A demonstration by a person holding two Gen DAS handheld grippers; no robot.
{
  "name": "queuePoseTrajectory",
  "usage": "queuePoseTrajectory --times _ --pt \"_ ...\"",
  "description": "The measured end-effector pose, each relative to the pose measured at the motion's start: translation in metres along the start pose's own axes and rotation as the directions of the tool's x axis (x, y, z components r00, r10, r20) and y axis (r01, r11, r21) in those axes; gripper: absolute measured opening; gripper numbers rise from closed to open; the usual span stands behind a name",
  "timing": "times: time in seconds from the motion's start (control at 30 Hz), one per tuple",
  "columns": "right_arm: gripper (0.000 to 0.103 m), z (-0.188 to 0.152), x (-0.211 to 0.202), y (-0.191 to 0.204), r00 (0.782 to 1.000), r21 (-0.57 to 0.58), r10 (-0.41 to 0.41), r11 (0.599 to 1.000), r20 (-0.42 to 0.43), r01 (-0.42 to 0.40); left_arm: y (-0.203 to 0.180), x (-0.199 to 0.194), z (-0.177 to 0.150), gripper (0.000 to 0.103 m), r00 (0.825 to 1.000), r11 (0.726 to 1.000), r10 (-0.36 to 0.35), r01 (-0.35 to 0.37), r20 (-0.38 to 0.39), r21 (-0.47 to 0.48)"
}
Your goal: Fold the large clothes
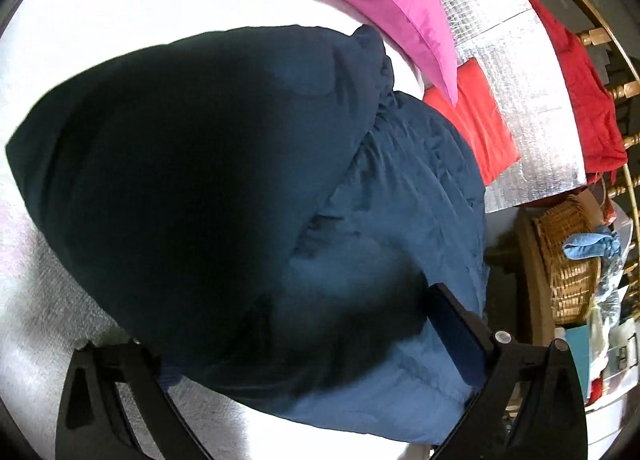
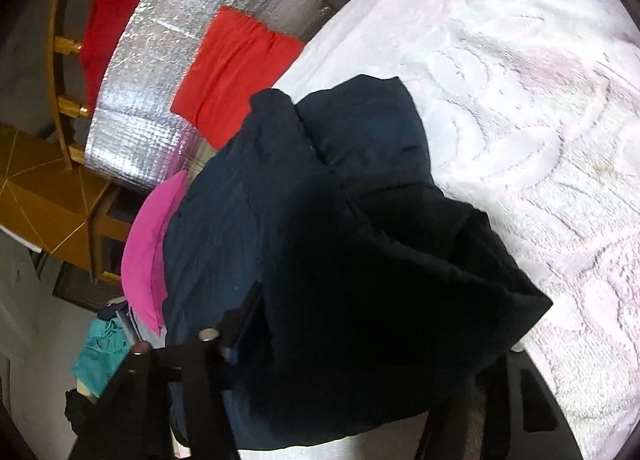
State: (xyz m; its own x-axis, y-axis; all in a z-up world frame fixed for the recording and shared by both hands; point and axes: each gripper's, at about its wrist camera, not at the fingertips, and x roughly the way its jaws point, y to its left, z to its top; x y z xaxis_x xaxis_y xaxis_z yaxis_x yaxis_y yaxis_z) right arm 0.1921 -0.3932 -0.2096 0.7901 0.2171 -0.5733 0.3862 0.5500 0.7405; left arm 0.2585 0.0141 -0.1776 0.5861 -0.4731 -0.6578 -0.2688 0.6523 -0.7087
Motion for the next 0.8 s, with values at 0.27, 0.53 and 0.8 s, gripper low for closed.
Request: queuePoseTrajectory --times 0.27,0.53,0.8 --pt "0.042 0.0 -0.011 0.021 0.999 -0.089 -0.009 0.996 0.045 0.014 0.0 -0.017 0.0 0.067 0.998 1.0 -0.011 0.01 0.061 0.025" --pt "0.039 -0.003 -0.015 0.025 0.998 -0.112 -0.014 0.994 0.064 0.021 -0.004 -0.03 -0.002 0.041 0.996 0.997 -0.011 0.005 0.088 0.075" --pt "0.037 -0.006 -0.025 0.032 0.996 -0.173 -0.026 0.984 0.089 0.041 -0.013 -0.042 -0.004 0.032 0.994 0.992 -0.013 -0.001 0.106 0.129"
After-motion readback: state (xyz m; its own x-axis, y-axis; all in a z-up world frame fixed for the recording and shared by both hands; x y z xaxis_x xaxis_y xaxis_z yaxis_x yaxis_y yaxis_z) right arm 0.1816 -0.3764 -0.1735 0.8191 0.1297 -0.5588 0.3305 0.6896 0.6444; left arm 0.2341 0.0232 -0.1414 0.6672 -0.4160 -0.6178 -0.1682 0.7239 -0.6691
